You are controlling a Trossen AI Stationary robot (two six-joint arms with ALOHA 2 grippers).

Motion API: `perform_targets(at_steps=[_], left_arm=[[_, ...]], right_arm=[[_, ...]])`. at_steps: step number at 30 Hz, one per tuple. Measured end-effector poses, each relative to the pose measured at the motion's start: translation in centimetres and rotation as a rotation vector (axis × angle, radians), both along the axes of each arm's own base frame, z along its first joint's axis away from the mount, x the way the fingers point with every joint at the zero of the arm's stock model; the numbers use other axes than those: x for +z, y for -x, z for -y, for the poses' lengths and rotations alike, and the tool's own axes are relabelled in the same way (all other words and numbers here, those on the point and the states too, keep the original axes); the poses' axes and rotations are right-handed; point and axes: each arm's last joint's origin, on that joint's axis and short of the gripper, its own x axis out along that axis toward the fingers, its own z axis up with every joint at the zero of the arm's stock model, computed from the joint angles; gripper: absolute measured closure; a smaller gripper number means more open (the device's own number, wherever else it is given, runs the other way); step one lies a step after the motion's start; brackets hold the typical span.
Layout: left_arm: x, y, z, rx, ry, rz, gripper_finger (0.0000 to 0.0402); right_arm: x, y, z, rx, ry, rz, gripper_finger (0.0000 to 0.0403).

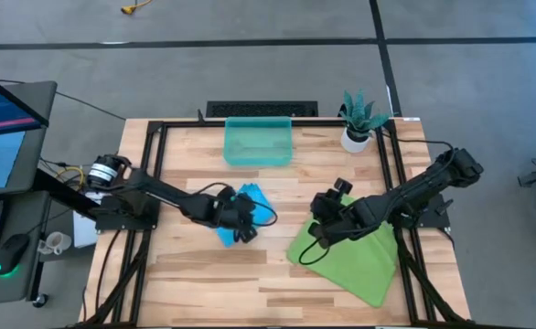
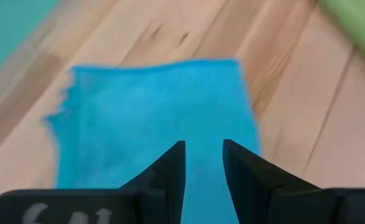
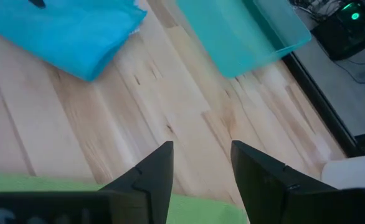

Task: Roll microfiber towels into tight, uniform cylinder then place into a basket
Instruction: Fold the blue microfiber cloth

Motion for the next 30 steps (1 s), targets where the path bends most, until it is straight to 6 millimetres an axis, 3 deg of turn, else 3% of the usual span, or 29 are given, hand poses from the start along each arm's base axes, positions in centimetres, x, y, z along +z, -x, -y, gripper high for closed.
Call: perform_targets(at_steps=[6,19,26,30], left_arm=[[0.5,2.8,1.5,0.105,-0.037,-0.102,0.0303],[-2.7,5.5,1.4,0.226,0.099,-0.183,0.0303],[-2.8,4.8,1.9,0.352,0.366,-0.088,0.0303],[-2.2,3.4,3.1,0.160,0.406,0.029,0.0303]], right_arm=[[0.4,-1.1,-0.3,-0.005,-0.051,0.122,0.0219],[1.7,-4.1,2.0,-0.004,-0.058,0.305,0.0222],[1.6,-4.2,2.2,0.012,-0.102,0.289,0.0223],[1.6,-4.2,2.2,0.012,-0.103,0.288,0.0225]])
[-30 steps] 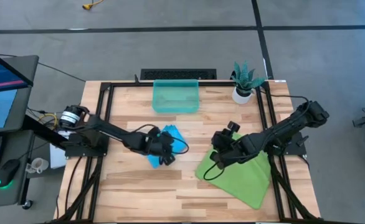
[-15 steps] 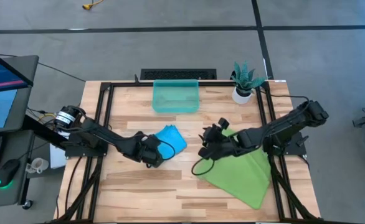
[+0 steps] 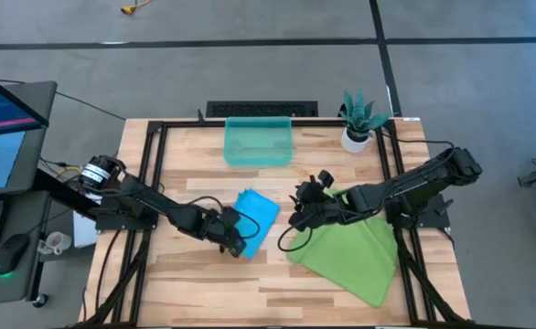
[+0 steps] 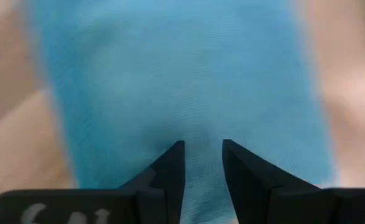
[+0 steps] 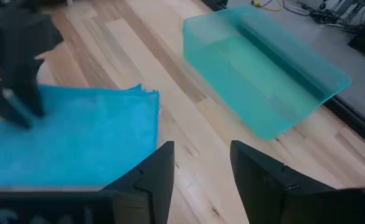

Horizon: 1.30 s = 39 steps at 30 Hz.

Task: Roll microfiber towels into tight, uniform cylinder then place into a basket
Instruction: Fold the blue microfiber cloth

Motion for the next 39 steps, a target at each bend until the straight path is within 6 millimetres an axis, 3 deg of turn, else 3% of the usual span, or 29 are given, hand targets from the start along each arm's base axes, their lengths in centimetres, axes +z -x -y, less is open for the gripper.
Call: perform_targets(at_steps=[7,15,25,31,36,39], left_arm=[[1.7,-1.3,0.9,-0.227,-0.070,0.199,0.0303],[2.6,-0.4,0.3,-0.213,-0.273,0.165,0.0303],[0.8,-1.3,-1.5,-0.234,-0.175,0.083,0.0304],[-0.3,-2.9,-2.9,-0.263,-0.154,0.125,0.0304],[-1.4,-3.1,-4.2,-0.055,-0.080,0.094,0.0304],[-2.0,-3.7,-4.5,-0.015,-0.074,0.125,0.0304]], right_arm=[[-0.1,0.0,-0.1,0.025,-0.030,-0.009,0.0223],[-0.1,0.0,-0.1,0.029,-0.035,-0.011,0.0225],[-0.1,-0.1,-0.3,0.029,-0.114,0.005,0.0233],[-0.1,-0.1,-0.3,0.047,-0.100,0.003,0.0241],[-0.1,-0.1,-0.6,0.081,-0.131,-0.008,0.0240],[-0.2,-0.1,-0.7,0.099,-0.156,-0.019,0.0239]])
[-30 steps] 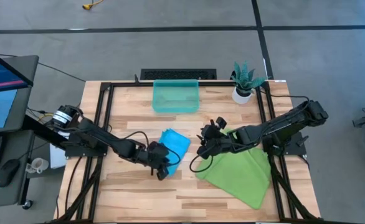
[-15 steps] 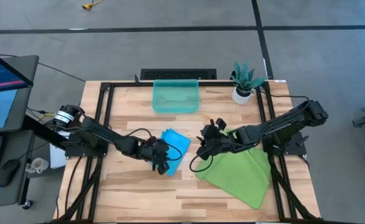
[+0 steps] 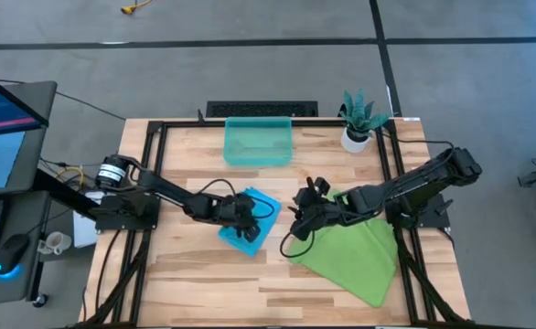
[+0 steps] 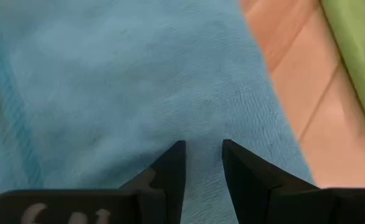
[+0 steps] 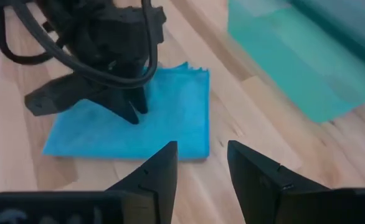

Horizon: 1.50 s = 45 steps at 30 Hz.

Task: Roll microfiber towels into tight, uniform cylinder then place into a basket
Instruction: Fold the blue microfiber cloth

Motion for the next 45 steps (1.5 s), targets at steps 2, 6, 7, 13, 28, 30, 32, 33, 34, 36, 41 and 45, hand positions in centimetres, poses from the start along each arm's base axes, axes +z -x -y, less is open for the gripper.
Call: perform_targets(at_steps=[2,6,7,13,28,30,32,33,34,36,41,45], left_arm=[[-0.1,-0.4,0.0,-0.012,0.004,0.034,0.0304],[0.5,-1.3,0.4,-0.093,-0.029,0.140,0.0304],[0.8,-1.6,0.5,-0.117,-0.034,0.162,0.0304],[2.5,-1.1,1.3,-0.199,-0.045,0.151,0.0304],[1.5,2.4,2.7,-0.065,-0.054,-0.141,0.0304],[1.4,2.7,2.8,-0.061,-0.042,-0.170,0.0304],[1.1,2.5,2.9,-0.066,-0.012,-0.170,0.0304],[1.1,2.5,2.9,-0.064,-0.005,-0.177,0.0304],[1.1,2.6,3.0,-0.065,0.006,-0.178,0.0304],[1.1,2.6,3.2,-0.070,0.023,-0.173,0.0304],[1.2,2.6,4.0,-0.090,0.036,-0.153,0.0304],[1.9,2.2,4.7,-0.118,0.033,-0.132,0.0304]], right_arm=[[-0.1,0.0,-0.1,0.013,-0.012,-0.003,0.0239],[-1.6,0.3,-0.2,0.046,-0.011,-0.067,0.0241],[-2.0,0.2,-0.2,0.062,-0.017,-0.075,0.0241],[-4.7,-1.4,0.4,0.147,-0.047,-0.167,0.0242],[-10.6,-6.3,4.0,0.218,-0.106,-0.325,0.0287],[-11.3,-6.6,4.3,0.209,-0.116,-0.336,0.0297],[-11.3,-6.4,4.7,0.196,-0.119,-0.364,0.0307],[-11.3,-6.4,4.9,0.192,-0.122,-0.365,0.0312],[-11.3,-6.4,4.9,0.190,-0.122,-0.369,0.0316],[-11.2,-6.4,5.0,0.188,-0.120,-0.374,0.0325],[-10.1,-6.0,4.7,0.232,-0.090,-0.369,0.0336],[-8.7,-5.5,3.8,0.269,-0.061,-0.350,0.0337]])
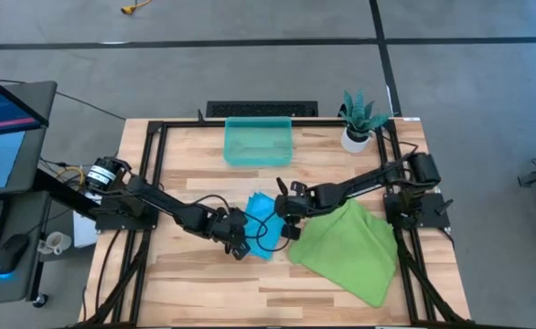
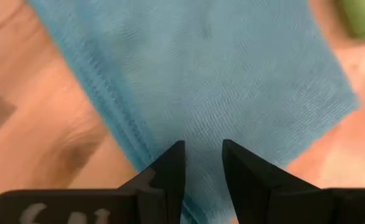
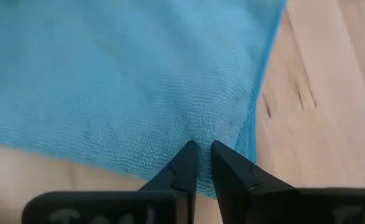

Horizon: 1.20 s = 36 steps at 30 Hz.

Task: Roll microfiber towels into tight, uniform cylinder then place into a basket
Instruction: Fold the blue microfiber cloth

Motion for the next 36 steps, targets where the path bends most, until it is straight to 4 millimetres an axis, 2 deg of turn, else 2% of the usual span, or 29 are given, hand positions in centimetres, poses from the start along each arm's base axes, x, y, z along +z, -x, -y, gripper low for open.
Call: perform_targets(at_steps=[7,10,14,20,31,36], left_arm=[[2.5,-1.3,2.4,-0.129,-0.043,0.093,0.0304],[3.4,-1.6,3.3,-0.166,-0.076,0.133,0.0304],[4.1,-1.9,3.5,-0.175,-0.128,0.162,0.0304],[3.7,-1.7,2.8,-0.143,-0.194,0.126,0.0304],[1.3,-0.9,0.8,-0.109,-0.167,0.087,0.0304],[1.1,-0.9,0.7,-0.114,-0.145,0.091,0.0304]], right_arm=[[3.2,1.1,-2.0,0.051,0.038,0.082,0.0337],[3.6,1.2,-2.6,0.063,0.044,0.108,0.0337],[2.5,0.8,-2.8,0.051,0.077,0.093,0.0337],[-0.3,0.3,-1.6,0.036,0.105,-0.008,0.0337],[-0.8,0.1,-0.4,-0.038,0.084,-0.028,0.0335],[-0.8,0.1,-0.4,-0.040,0.084,-0.020,0.0307]])
